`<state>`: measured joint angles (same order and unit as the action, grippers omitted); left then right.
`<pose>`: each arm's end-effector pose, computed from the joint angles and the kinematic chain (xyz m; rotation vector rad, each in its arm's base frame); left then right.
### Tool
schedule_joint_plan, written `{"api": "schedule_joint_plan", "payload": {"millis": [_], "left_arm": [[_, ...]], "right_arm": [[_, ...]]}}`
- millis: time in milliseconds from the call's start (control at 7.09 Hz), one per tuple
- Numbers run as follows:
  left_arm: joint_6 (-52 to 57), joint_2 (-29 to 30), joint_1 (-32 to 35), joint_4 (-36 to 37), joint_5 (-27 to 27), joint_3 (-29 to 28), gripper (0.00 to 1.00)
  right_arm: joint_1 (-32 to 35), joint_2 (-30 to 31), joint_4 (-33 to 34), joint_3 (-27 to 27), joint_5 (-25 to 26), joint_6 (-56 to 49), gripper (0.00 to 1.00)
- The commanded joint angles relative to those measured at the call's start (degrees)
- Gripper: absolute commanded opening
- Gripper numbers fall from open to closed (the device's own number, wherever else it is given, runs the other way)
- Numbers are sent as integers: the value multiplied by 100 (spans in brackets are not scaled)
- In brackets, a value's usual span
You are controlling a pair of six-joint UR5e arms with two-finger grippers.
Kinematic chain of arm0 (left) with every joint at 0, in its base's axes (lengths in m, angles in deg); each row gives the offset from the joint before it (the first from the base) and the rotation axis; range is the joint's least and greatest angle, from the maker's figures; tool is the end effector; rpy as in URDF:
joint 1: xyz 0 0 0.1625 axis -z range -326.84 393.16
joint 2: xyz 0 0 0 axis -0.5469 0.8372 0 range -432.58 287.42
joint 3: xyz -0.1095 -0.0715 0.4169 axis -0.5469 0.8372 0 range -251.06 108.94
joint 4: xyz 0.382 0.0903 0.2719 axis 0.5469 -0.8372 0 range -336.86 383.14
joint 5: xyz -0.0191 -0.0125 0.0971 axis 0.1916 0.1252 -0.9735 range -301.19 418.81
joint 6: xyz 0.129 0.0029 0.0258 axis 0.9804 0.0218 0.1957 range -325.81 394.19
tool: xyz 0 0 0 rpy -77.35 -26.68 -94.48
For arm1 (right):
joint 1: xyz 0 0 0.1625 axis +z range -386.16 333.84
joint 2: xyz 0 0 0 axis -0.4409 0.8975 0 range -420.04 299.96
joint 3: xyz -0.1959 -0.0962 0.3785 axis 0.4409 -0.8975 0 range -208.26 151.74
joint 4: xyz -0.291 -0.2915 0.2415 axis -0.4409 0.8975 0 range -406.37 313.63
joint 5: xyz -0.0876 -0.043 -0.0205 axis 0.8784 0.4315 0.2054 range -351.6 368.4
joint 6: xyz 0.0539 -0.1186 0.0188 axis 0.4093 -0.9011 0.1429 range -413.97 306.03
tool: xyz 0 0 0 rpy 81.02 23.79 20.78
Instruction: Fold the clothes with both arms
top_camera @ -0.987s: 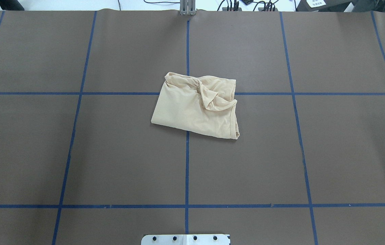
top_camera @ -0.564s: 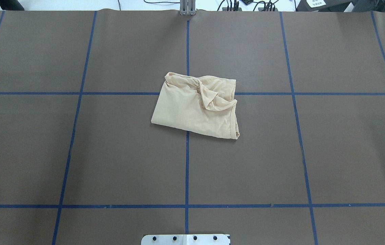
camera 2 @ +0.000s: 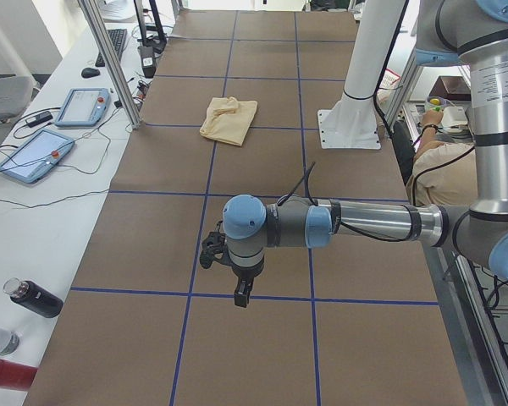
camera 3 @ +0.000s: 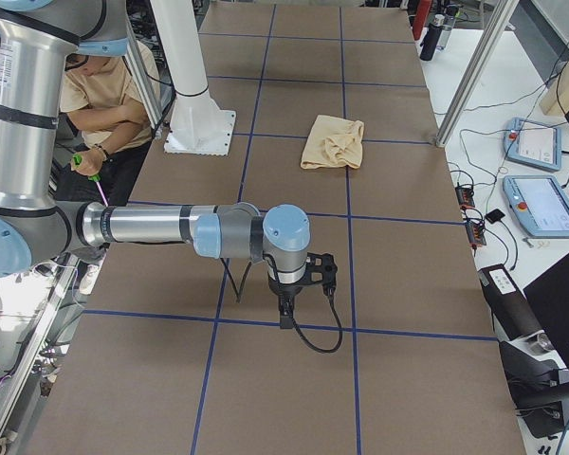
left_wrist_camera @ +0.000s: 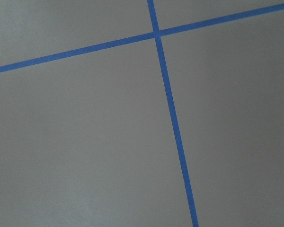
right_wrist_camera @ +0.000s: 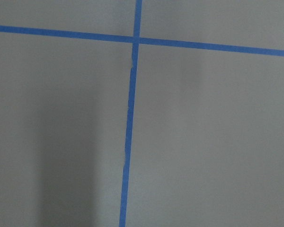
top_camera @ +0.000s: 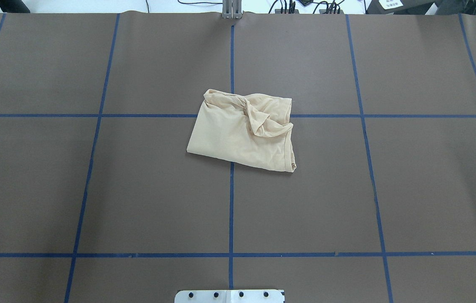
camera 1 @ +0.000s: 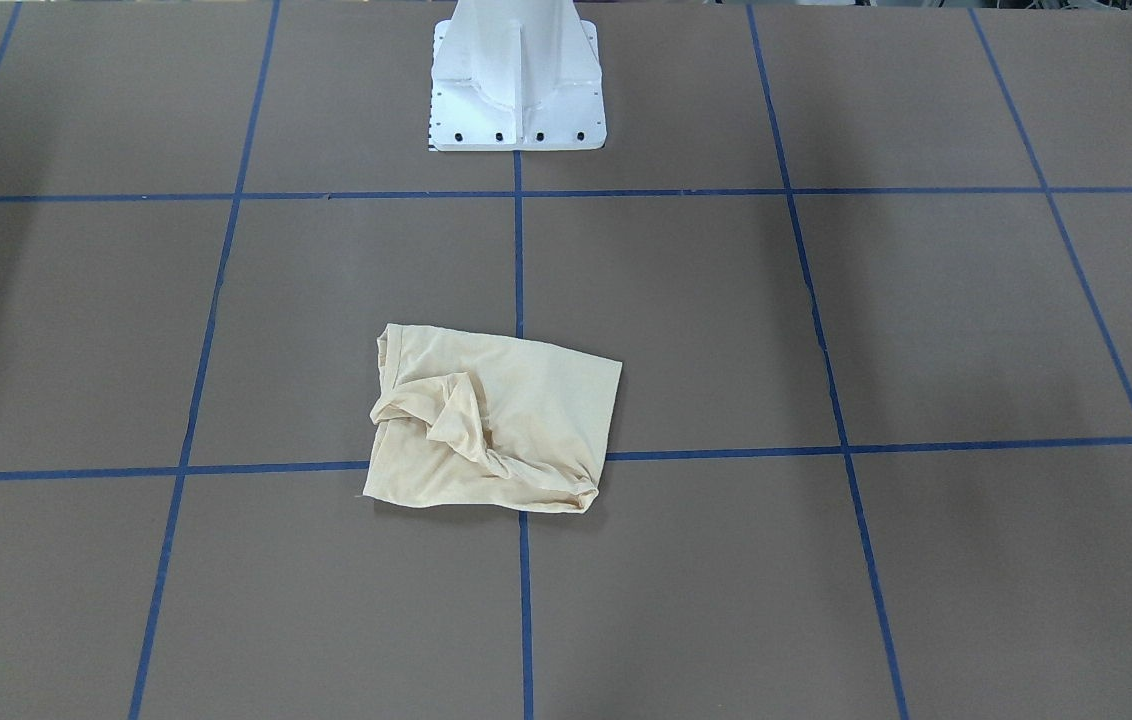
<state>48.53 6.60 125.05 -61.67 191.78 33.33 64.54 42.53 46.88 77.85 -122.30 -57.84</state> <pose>-0.0592 -0.4709 0.6623 0.0791 0.7476 0.1962 0.0531 -0.4622 0.6600 0.0333 -0.7096 -0.0547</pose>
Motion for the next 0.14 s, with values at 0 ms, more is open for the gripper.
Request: {"api": "schedule_joint_plan", "payload": {"millis": [0], "left_arm": [[7,1,4,0,0,-6,100]], "right_arm": [[0,0,0,-3,0,0,100]]}}
